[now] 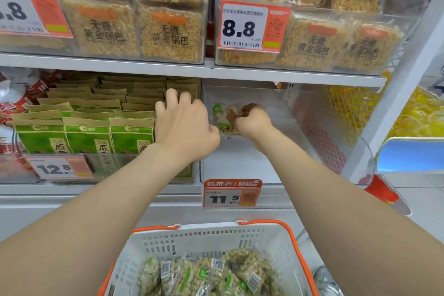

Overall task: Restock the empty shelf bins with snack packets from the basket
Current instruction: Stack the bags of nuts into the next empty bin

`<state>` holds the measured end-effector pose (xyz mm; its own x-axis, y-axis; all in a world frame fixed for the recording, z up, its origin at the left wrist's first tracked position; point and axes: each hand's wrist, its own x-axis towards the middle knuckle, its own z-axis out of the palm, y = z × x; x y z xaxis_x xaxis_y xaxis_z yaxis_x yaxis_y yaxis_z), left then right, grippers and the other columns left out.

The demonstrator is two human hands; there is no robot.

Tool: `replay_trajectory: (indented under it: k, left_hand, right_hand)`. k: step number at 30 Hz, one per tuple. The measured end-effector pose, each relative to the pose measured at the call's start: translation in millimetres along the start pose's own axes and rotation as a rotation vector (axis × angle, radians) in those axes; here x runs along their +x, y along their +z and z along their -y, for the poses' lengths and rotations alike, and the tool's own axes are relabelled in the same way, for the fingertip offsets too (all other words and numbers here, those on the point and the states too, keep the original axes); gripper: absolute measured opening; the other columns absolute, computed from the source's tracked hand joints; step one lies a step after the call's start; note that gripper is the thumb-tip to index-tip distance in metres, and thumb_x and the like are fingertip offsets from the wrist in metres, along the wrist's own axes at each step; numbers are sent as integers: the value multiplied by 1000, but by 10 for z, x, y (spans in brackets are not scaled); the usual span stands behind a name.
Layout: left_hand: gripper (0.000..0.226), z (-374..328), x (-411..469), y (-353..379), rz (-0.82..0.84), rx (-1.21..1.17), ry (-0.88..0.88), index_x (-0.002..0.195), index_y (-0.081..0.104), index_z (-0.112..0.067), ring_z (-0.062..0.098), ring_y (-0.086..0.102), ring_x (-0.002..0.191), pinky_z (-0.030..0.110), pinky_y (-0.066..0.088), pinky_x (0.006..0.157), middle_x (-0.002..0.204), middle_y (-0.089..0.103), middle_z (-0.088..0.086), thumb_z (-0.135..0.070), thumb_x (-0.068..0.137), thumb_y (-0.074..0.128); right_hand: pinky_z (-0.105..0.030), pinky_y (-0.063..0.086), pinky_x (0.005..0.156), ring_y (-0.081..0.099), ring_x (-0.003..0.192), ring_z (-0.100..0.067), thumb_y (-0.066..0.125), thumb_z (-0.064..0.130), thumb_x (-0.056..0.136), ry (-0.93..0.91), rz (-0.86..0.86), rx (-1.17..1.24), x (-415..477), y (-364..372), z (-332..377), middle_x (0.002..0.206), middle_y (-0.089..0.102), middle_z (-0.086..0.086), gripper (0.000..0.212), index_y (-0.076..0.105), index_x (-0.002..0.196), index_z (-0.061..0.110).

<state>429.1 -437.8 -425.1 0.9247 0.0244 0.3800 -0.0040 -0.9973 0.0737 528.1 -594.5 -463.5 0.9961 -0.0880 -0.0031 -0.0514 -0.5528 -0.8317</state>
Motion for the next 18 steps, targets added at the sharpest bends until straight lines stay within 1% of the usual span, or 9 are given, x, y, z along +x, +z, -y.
replay_trajectory:
  k: [2, 4, 6, 7, 9, 10, 11, 14, 18]
  left_hand:
    - [26, 9, 5, -15, 21, -14, -1, 87, 49, -18, 38, 42, 119, 49, 39, 92, 118, 60, 13, -43, 82, 52]
    - [26, 40, 0, -10, 23, -14, 9, 87, 49, -18, 38, 42, 118, 49, 39, 91, 116, 61, 12, -43, 79, 46]
    - [26, 67, -14, 4, 32, 5, 34, 88, 51, -19, 36, 41, 117, 48, 38, 90, 116, 60, 10, -42, 79, 43]
    - [27, 78, -20, 10, 37, 13, 48, 89, 53, -19, 36, 40, 117, 48, 38, 90, 117, 60, 9, -41, 79, 42]
    - [36, 96, -26, 10, 46, 16, 72, 93, 61, -17, 35, 40, 117, 48, 38, 92, 121, 60, 8, -41, 79, 38]
    - [42, 105, -27, 7, 46, 12, 80, 98, 65, -16, 35, 39, 118, 49, 38, 93, 122, 60, 7, -41, 79, 36]
    - [46, 114, -26, 7, 42, 7, 85, 102, 66, -16, 34, 39, 118, 49, 38, 93, 124, 59, 7, -41, 79, 34]
    - [47, 114, -26, 8, 31, -2, 91, 103, 66, -16, 34, 38, 118, 49, 37, 94, 124, 59, 7, -40, 80, 33]
    - [45, 103, -25, 11, 34, 3, 84, 102, 65, -15, 34, 39, 118, 50, 36, 93, 123, 59, 8, -41, 82, 34]
  right_hand:
    - [-30, 53, 94, 64, 107, -25, 68, 18, 96, 19, 3, -50, 143, 106, 86, 122, 69, -12, 26, 64, 119, 7]
    - [-24, 45, 85, 56, 98, -19, 63, 15, 100, 50, -19, -61, 229, 202, 185, 123, 67, -12, 22, 63, 118, 3]
    - [-27, 47, 86, 60, 102, -20, 59, 15, 102, 77, -95, -87, 261, 250, 248, 120, 67, -11, 12, 65, 108, 7]
    - [-29, 50, 93, 63, 112, -24, 59, 16, 102, 89, -108, -155, 302, 285, 250, 124, 67, -12, 15, 65, 113, 7]
    - [-36, 50, 104, 59, 128, -33, 66, 19, 99, 101, -123, -145, 353, 334, 183, 139, 60, -16, 42, 52, 136, 5]
    - [-38, 50, 105, 57, 131, -35, 70, 21, 97, 122, -136, -134, 343, 353, 162, 143, 57, -17, 55, 44, 143, 4]
    - [-39, 51, 105, 58, 130, -35, 72, 22, 95, 122, -150, -118, 365, 370, 124, 143, 57, -17, 59, 42, 144, 5]
    - [-35, 56, 97, 66, 117, -31, 67, 20, 97, 36, -115, -261, 368, 311, 124, 126, 69, -13, 29, 67, 123, 8]
    - [-27, 52, 91, 68, 104, -20, 72, 13, 90, -49, 162, -253, 267, 223, 78, 113, 76, -2, 20, 80, 109, 16]
